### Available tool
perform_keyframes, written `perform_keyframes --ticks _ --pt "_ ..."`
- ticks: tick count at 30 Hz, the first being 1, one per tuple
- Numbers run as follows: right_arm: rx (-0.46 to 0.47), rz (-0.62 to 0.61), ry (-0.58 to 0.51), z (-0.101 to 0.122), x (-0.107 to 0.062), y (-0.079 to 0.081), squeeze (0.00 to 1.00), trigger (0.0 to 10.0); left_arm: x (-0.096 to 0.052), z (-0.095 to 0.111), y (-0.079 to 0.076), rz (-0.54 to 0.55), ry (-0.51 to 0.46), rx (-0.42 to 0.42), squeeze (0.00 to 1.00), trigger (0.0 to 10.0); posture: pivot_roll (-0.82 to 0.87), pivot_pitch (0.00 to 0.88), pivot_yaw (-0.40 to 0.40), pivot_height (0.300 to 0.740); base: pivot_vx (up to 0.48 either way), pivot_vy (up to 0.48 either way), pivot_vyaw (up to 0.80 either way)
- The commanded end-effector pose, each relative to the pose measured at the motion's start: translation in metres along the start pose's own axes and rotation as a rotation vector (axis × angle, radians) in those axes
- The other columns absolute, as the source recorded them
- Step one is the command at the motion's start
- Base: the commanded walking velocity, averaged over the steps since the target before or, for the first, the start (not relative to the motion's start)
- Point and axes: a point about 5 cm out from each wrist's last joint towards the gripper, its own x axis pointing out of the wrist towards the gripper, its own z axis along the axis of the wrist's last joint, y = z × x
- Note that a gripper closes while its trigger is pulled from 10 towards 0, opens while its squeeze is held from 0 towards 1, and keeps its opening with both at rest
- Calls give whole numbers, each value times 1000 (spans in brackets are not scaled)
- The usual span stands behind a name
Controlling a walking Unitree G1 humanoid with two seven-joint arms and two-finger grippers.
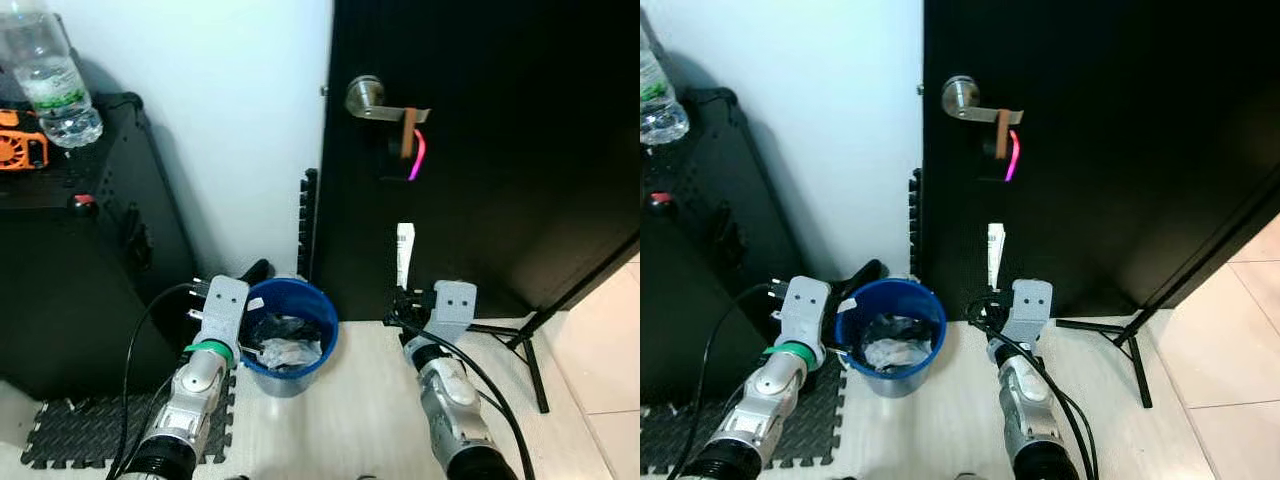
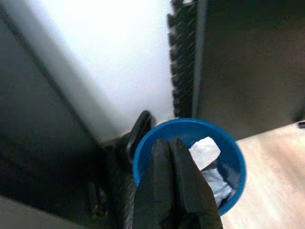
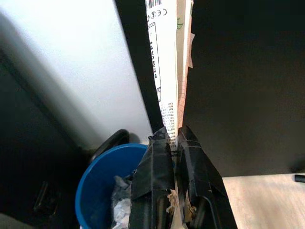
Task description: Clean up the room
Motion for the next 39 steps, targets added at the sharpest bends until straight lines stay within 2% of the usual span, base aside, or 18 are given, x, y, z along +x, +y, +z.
perform_keyframes --ticks 1,8,15,35,39 --pt "-3 -11 11 -3 -3 -1 0 10000 -1 -4 -2 -6 15 -1 0 10000 -18 36 24 720 480 0 0" --pt "4 -60 10 -1 -2 -10 0 10000 -1 -3 -2 -10 15 1 0 10000 -19 37 26 720 478 0 0" --pt "-1 -57 12 -1 -2 -10 0 10000 -1 -4 -2 -10 19 9 0 10000 -21 36 25 720 350 0 0" --pt "-6 -48 12 0 -1 -9 0 10000 0 -6 -5 -37 34 22 0 10000 -22 26 30 720 0 0 0" --pt "-45 -5 25 -2 -2 -4 0 10000 -2 -16 -9 -84 96 38 0 10000 -16 34 28 720 0 0 0"
